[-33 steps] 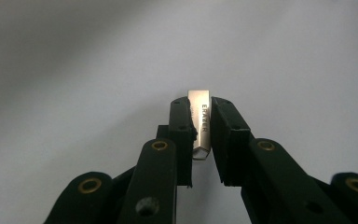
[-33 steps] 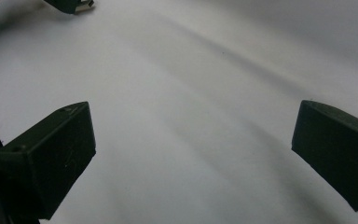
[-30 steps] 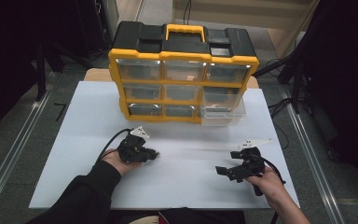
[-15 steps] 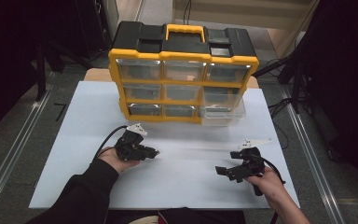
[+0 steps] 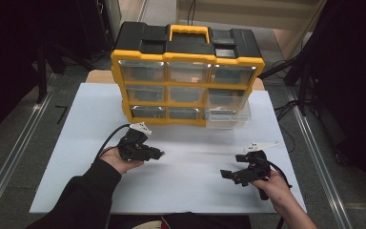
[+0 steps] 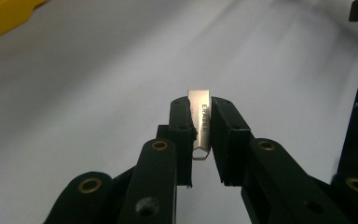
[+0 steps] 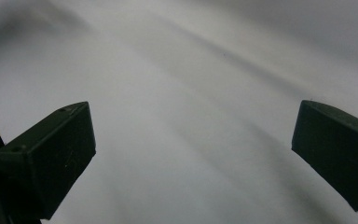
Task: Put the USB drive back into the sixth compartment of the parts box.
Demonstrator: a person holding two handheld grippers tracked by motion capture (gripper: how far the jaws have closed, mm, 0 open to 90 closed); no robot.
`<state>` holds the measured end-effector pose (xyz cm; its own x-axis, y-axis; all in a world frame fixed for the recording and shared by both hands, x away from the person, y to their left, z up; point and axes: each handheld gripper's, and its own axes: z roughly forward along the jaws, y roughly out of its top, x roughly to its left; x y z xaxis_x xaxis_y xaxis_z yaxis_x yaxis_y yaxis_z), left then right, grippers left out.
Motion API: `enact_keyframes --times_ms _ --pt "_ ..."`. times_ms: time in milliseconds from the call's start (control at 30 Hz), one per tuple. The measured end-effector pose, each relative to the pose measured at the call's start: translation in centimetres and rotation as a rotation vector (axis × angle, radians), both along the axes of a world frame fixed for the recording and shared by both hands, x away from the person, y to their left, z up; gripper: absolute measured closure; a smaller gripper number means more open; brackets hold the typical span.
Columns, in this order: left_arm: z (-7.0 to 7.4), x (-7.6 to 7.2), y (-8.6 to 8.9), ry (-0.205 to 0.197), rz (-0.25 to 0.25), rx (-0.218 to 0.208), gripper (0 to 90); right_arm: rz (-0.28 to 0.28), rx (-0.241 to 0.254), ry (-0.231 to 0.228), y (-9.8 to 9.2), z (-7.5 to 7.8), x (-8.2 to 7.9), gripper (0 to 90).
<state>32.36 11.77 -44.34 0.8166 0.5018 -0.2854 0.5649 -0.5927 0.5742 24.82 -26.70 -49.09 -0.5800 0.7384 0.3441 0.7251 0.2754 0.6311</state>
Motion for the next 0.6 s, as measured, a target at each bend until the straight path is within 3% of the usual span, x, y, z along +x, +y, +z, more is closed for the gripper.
enact_keyframes --times_ms 333,600 --pt "1.2 0.7 -0.8 0.013 0.006 0.006 80.0 0.006 0.001 -0.004 0.1 0.1 0.0 0.0" --pt "2.9 1.4 -1.3 0.011 -0.033 -0.01 80.0 0.005 0.005 0.002 0.1 0.1 0.0 0.0"
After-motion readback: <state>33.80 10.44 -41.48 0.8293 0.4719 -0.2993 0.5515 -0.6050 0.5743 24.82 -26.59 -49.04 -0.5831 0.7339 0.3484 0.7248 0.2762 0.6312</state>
